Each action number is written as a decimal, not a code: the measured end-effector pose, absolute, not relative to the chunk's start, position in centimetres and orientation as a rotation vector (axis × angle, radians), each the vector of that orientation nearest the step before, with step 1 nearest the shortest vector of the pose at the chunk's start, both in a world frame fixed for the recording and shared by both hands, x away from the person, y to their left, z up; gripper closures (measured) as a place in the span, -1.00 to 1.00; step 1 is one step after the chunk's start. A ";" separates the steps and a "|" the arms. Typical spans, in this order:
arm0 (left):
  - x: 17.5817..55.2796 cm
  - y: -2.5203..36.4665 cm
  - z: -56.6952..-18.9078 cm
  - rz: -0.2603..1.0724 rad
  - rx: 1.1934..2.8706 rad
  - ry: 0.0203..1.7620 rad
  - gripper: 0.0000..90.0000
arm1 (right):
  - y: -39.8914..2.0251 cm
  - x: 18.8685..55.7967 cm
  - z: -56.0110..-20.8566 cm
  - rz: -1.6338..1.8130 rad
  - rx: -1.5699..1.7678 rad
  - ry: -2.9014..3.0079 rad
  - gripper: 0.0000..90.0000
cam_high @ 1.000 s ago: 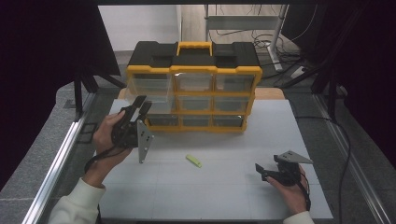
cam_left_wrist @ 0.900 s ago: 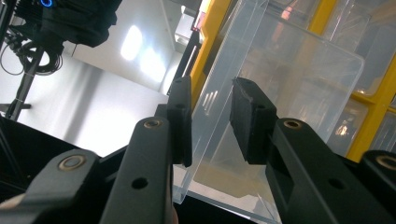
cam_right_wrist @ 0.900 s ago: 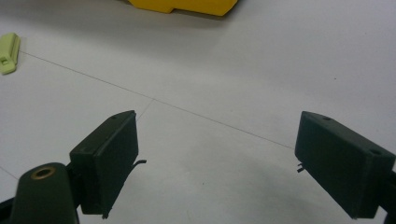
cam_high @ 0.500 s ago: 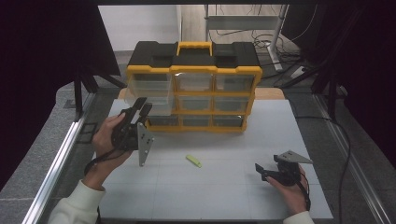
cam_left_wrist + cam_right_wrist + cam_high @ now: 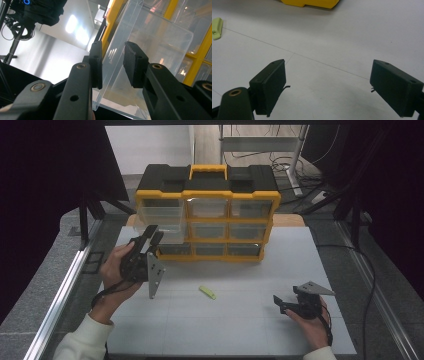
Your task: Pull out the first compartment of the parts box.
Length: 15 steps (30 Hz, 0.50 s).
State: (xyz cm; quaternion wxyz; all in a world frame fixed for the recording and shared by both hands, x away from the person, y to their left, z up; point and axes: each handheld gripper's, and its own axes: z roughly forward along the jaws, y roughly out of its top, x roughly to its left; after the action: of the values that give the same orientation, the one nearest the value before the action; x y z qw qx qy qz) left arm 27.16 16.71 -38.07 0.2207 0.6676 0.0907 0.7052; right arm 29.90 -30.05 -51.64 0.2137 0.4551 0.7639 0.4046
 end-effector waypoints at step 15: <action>26.9 17.0 -38.4 1.824 1.862 0.296 -0.08 | -30.1 29.9 -51.6 1.125 1.265 2.119 -0.70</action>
State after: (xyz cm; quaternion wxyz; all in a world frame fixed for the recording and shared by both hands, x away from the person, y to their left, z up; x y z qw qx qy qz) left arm 26.93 16.99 -38.38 0.2563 0.6861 0.1089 0.6721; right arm 29.88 -30.09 -51.63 0.2131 0.4556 0.7634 0.4052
